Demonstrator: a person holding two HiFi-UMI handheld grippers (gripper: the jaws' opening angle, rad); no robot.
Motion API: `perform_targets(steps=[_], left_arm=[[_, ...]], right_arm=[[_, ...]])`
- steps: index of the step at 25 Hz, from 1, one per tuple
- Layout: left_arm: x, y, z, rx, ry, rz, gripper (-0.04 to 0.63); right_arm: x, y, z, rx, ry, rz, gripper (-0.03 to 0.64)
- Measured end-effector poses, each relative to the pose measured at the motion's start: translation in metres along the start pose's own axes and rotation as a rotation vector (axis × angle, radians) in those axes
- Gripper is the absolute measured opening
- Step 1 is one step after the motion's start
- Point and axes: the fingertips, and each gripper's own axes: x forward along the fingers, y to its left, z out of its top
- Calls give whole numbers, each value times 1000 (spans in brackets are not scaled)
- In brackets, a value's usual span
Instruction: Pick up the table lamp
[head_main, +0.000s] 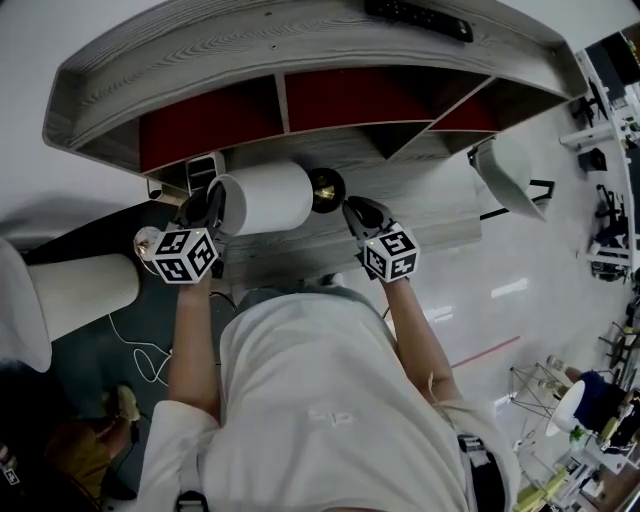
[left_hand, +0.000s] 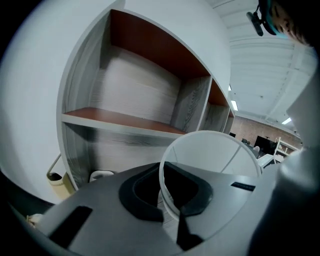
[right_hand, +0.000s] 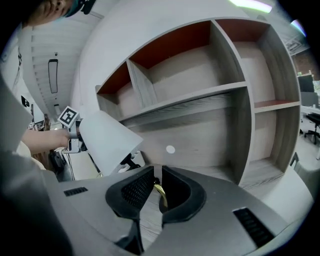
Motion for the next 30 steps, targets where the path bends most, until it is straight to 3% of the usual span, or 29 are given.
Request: perform_targets(steps=[9, 13, 19, 30], left_arm=[[-11, 39, -23, -62, -11, -79, 25], [-14, 60, -34, -92, 3, -95, 23], [-19, 88, -53, -126, 40, -119, 23], [-17, 122, -75, -218, 49, -135, 23]], right_arm=[[54, 25, -21, -143, 142, 63, 185], [81, 35, -33, -275, 219, 83, 237], [118, 50, -50, -468, 341, 108, 265], [175, 56, -74, -669, 503, 165, 270]])
